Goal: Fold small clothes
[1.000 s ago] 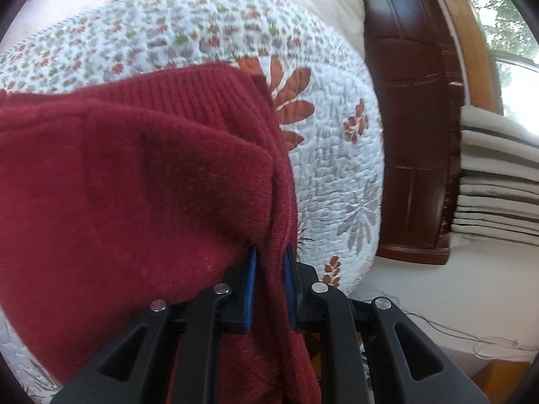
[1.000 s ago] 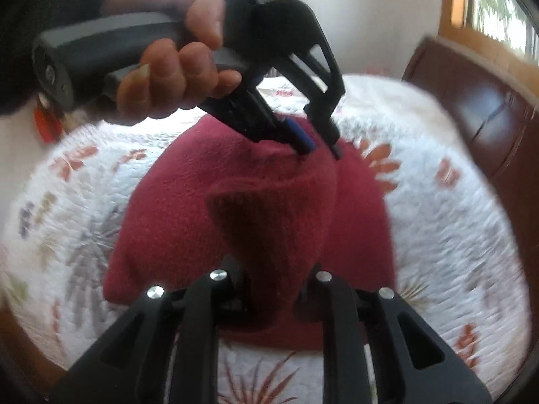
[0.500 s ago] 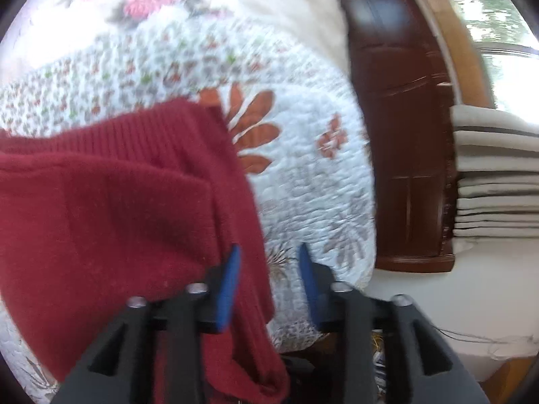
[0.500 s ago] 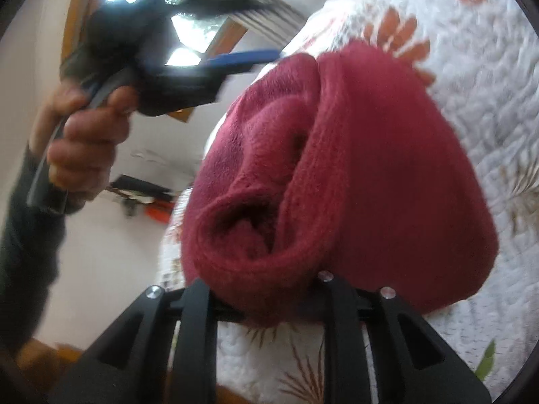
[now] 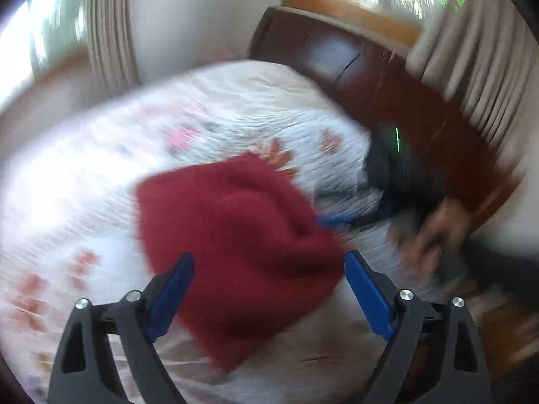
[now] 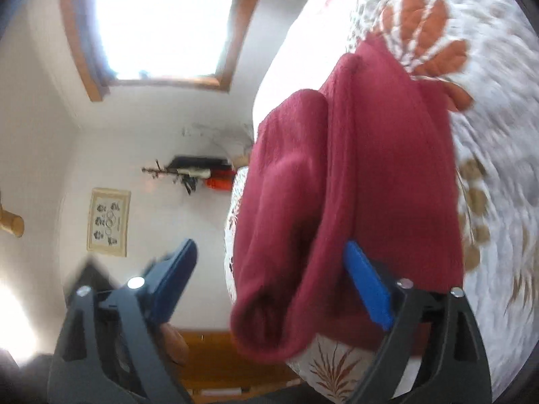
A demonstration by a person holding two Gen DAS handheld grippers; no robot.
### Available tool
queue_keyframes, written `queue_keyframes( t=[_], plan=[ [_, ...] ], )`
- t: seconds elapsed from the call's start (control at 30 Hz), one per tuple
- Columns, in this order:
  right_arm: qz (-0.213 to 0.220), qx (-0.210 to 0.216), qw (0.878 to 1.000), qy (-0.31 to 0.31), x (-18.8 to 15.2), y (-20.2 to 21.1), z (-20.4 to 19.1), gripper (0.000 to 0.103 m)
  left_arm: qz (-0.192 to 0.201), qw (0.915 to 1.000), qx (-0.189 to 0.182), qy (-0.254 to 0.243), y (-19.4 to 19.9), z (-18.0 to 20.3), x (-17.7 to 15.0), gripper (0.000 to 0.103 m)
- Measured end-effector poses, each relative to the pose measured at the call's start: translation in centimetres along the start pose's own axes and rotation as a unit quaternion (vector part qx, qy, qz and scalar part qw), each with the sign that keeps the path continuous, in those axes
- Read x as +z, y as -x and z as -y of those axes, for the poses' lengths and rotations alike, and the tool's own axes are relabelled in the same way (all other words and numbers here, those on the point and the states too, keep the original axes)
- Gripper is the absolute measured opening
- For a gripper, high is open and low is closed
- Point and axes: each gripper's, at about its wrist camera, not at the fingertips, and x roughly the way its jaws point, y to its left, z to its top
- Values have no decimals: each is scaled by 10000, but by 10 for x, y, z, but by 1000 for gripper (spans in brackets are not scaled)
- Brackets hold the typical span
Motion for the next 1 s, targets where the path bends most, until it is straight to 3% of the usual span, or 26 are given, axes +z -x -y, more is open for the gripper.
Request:
queue_keyframes(
  t=[0.07, 0.23, 0.3, 0.43, 0.5, 0.53, 0.57, 0.6, 0.67, 0.73, 0.77, 0.87, 1.0],
  plan=[
    [-275, -144, 9995, -41, 23, -15, 0, 91, -22, 9985, 312, -446, -12, 28, -17, 91],
    [-541, -199, 9983, -2, 56, -26, -12, 91, -17, 9751, 1423, -1701, -61, 90, -41, 91],
    [-552, -62, 9984, 61, 64, -29, -21, 91, -87, 9722, 1571, -1735, -74, 95, -42, 95],
    [-631, -310, 9975, 81, 82, -42, -25, 91, 101, 9597, 2209, -1732, -91, 95, -33, 96],
    [-648, -365, 9972, 102, 80, -51, -25, 91, 110, 9571, 2297, -1761, -97, 95, -32, 95],
    [-620, -387, 9972, 136, 79, -52, -26, 88, 78, 9549, 2280, -1901, -102, 98, -32, 89],
    [-605, -412, 9971, 185, 81, -54, -28, 85, 22, 9540, 2194, -2045, -105, 103, -33, 72],
    [-584, -452, 9969, 283, 82, -56, -31, 78, -33, 9515, 2143, -2206, -107, 109, -34, 67],
    [-605, -484, 9962, 404, 76, -54, -25, 63, -227, 9508, 1981, -2372, -114, 116, -37, 62],
    [-633, -792, 9932, 580, 76, -55, -25, 24, -337, 9570, 1864, -2195, -115, 115, -35, 52],
    [-614, -877, 9924, 607, 76, -55, -22, 19, -382, 9599, 1828, -2092, -115, 111, -33, 46],
    [-549, -921, 9911, 793, 76, -51, -26, 15, -304, 9616, 1730, -2109, -108, 109, -29, 37],
    [-445, -833, 9901, 1038, 75, -38, -49, 14, -179, 9623, 1618, -2181, -96, 111, -19, 37]
  ],
)
